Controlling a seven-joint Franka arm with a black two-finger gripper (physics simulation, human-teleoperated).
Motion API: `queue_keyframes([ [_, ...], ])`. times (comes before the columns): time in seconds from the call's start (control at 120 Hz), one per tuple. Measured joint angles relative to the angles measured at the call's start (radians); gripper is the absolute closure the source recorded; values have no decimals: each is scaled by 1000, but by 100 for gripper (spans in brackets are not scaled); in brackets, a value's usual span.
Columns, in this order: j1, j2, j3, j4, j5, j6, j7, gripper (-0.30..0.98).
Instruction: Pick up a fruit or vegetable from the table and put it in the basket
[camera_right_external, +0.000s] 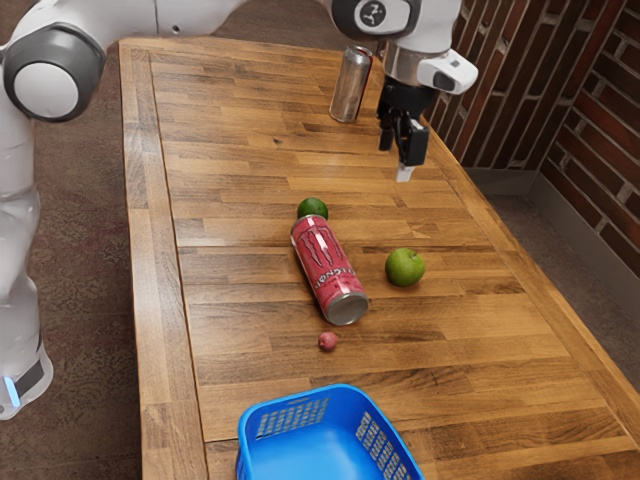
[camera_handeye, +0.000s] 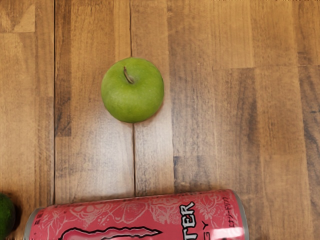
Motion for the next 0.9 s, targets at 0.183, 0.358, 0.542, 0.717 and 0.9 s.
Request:
queue_keyframes([
  [0.183, 19, 0, 0, 0, 0, 0, -15, 0],
  [0.358, 6, 33, -11, 60, 8, 2, -26, 0],
  [0.542, 4, 161, -7, 106, 19, 36, -35, 0],
  [0.717, 66, 243, -5, 123, 22, 92, -40, 0],
  [0.9, 80, 282, -8, 122, 22, 126, -45, 0],
])
